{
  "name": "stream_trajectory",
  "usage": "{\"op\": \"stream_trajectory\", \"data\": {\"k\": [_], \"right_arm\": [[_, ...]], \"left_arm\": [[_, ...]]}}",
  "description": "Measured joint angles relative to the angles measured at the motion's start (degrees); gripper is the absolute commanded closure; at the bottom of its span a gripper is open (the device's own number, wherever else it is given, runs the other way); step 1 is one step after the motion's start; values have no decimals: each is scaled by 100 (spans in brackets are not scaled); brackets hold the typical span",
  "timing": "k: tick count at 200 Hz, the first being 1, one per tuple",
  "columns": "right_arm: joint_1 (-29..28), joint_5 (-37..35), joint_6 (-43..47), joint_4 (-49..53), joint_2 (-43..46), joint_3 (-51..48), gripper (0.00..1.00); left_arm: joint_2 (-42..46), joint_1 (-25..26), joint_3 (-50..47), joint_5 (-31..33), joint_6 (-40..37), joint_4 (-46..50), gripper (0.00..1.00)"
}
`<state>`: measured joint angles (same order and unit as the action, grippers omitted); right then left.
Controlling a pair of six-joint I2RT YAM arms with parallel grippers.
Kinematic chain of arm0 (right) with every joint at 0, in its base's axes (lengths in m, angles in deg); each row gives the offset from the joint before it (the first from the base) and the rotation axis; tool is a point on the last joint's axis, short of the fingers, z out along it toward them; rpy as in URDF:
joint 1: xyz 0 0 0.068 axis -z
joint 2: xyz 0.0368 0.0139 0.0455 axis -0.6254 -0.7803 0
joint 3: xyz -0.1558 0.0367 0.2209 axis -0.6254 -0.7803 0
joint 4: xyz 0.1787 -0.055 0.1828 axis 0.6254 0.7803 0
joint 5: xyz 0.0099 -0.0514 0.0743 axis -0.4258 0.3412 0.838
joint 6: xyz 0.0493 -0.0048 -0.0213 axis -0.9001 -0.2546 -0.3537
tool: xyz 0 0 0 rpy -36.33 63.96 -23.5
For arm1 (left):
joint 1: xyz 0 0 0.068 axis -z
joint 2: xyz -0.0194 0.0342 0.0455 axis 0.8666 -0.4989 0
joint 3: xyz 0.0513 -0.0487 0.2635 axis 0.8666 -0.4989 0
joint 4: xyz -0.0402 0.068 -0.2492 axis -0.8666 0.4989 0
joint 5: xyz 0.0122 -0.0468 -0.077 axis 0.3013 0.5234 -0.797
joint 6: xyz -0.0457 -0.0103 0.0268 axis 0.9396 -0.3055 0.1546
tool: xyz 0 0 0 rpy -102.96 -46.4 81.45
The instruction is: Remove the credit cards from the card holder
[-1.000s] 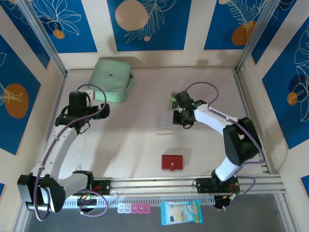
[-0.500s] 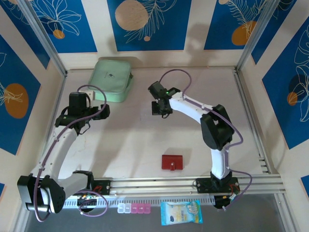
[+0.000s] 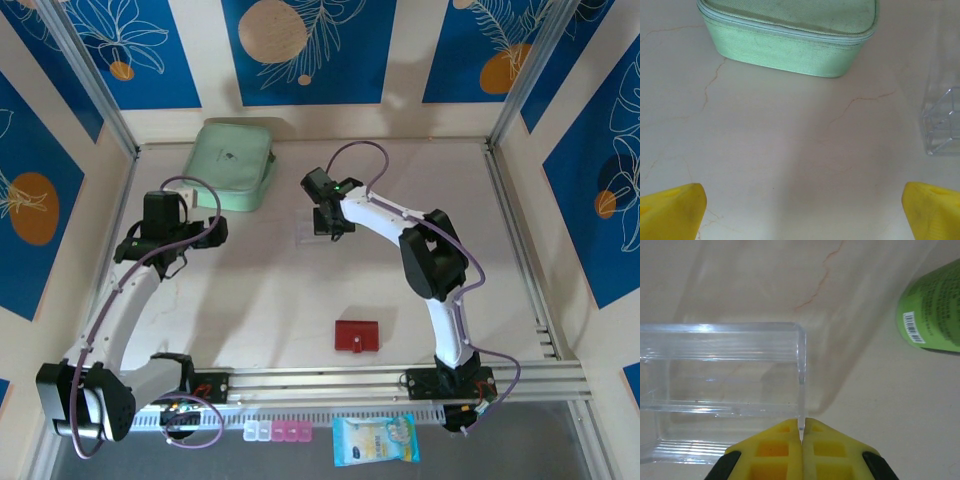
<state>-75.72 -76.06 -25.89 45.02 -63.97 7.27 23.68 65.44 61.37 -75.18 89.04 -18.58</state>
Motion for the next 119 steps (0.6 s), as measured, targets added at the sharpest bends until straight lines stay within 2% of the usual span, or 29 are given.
{"op": "stream_trajectory", "data": {"k": [119], "right_arm": [[48, 31, -127, -20, -131, 87, 85]], "left_arm": [[-59, 0, 0, 0, 0, -2, 0]]}}
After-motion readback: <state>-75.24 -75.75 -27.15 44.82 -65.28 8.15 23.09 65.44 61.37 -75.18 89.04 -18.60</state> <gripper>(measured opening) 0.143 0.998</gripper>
